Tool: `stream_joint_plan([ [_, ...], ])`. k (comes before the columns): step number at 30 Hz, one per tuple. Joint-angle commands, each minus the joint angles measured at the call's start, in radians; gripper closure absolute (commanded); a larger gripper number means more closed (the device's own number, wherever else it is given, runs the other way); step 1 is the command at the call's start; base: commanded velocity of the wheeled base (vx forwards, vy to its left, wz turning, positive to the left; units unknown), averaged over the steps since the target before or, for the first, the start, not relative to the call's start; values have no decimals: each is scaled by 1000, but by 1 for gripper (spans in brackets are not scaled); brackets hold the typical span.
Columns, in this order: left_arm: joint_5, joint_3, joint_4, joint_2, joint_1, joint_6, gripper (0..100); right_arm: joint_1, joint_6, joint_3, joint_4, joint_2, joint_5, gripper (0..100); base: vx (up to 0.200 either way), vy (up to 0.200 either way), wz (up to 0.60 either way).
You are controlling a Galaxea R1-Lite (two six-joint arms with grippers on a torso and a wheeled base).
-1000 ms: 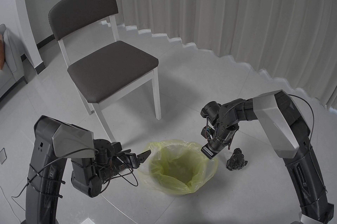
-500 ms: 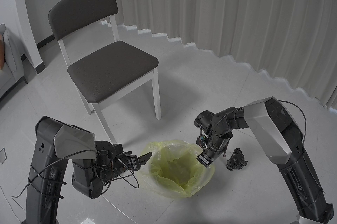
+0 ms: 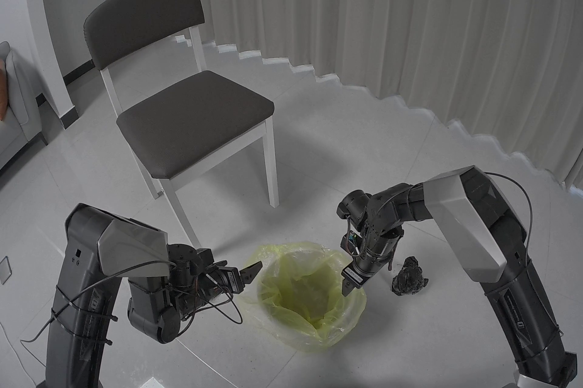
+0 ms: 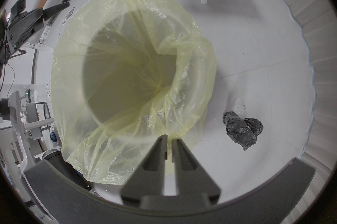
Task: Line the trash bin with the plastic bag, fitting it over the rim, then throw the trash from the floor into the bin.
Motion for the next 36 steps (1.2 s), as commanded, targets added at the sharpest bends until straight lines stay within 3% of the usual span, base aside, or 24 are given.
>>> stream_joint_plan([
  [1,23,-46,-13,35,4,1,0,-1,7,0,8,-72,-7,0,0,0,0],
  [3,35,-65,4,41,7,3,0,-9,7,0,5,-93,-10,0,0,0,0],
  [6,54,-92,140,24,13,32,0,-28,7,0,3,-128,-19,0,0,0,0],
  [8,97,-143,330,-20,24,58,0,-46,7,0,-3,-153,-20,0,0,0,0],
  [9,97,-143,330,-20,24,58,0,-46,7,0,-3,-153,-20,0,0,0,0],
  [10,138,-203,455,-33,25,70,0,-63,7,0,-4,-174,-19,0,0,0,0],
  [16,146,-304,608,-40,25,141,0,-109,7,0,-6,-207,-19,0,0,0,0],
  [20,195,-447,855,-48,25,195,0,-144,6,0,-11,-211,-11,0,0,0,0],
  [31,209,-730,1056,19,24,247,0,-201,-3,0,-38,-174,7,0,0,0,0],
  [36,197,-790,1146,29,31,250,0,-213,-5,0,-38,-161,19,0,0,0,0],
])
